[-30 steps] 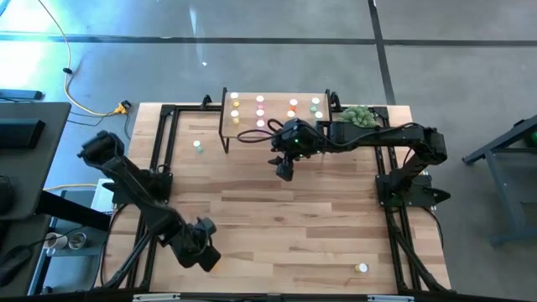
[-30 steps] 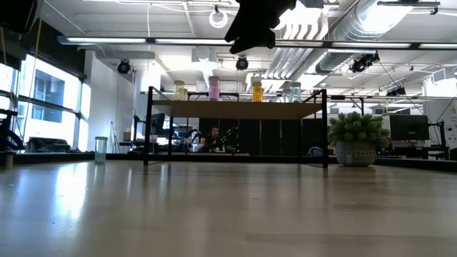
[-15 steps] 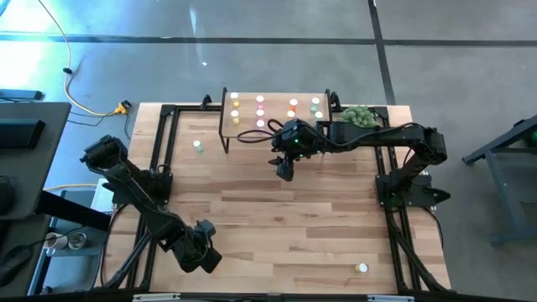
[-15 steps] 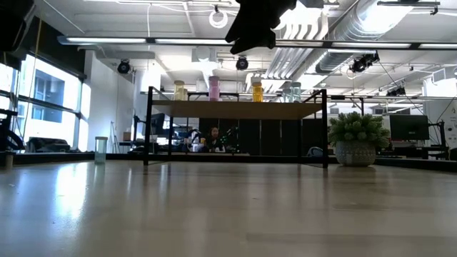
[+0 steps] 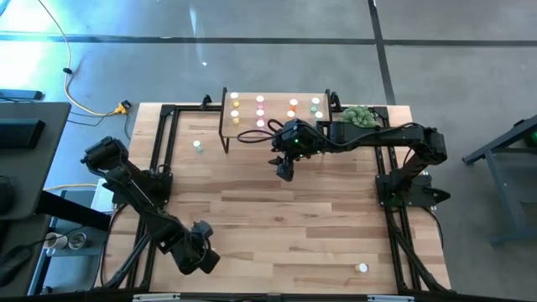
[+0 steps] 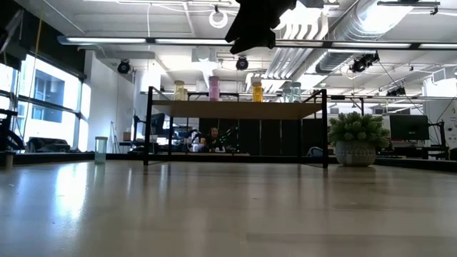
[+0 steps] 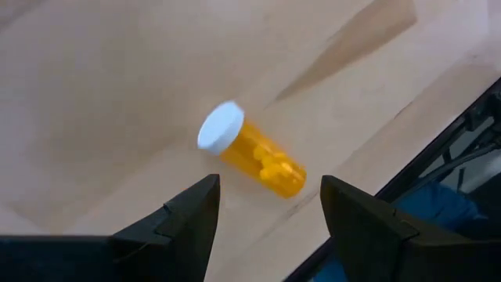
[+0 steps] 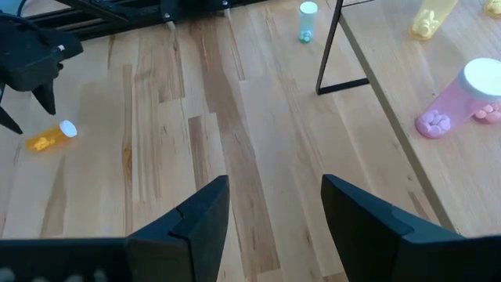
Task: Pick and place medicine bottles onto shelf by color
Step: Put the orange pill bottle on the shelf aligned with the other orange pill bottles
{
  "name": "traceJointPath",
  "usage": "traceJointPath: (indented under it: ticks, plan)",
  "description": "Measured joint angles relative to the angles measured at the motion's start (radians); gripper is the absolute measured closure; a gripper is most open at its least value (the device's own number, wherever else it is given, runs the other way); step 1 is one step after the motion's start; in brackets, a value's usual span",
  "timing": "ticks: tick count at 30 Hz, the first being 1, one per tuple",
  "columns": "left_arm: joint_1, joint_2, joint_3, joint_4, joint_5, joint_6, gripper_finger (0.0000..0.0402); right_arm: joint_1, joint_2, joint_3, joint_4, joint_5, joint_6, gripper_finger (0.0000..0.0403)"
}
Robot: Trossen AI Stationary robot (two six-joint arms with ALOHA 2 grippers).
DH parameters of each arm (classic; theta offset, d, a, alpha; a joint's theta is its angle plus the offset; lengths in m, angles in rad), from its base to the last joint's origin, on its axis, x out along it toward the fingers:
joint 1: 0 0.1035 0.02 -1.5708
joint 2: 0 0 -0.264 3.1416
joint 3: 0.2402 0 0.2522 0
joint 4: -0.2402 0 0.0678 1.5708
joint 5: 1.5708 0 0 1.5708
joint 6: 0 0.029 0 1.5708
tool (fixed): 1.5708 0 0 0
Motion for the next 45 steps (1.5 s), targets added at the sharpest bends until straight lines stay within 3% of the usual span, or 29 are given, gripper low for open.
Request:
traceJointPath:
  ticks: [8, 24, 39, 45]
  plan:
    - [-0.034, 0.000, 0.000, 0.000, 0.006, -0.155, 0.0190, 0.000, 0.000, 0.000, 0.000, 0.000, 0.000, 0.0208]
    - [-0.030, 0.017, 0.000, 0.002, -0.073, -0.270, 0.0190, 0.000, 0.000, 0.000, 0.000, 0.000, 0.000, 0.0208]
    - [-0.030, 0.099, 0.000, 0.019, -0.046, -0.339, 0.0190, 0.000, 0.000, 0.000, 0.000, 0.000, -0.001, 0.0208]
    - [-0.028, 0.130, 0.003, 0.022, 0.017, -0.347, 0.0190, 0.000, 0.000, 0.000, 0.000, 0.000, -0.001, 0.0208]
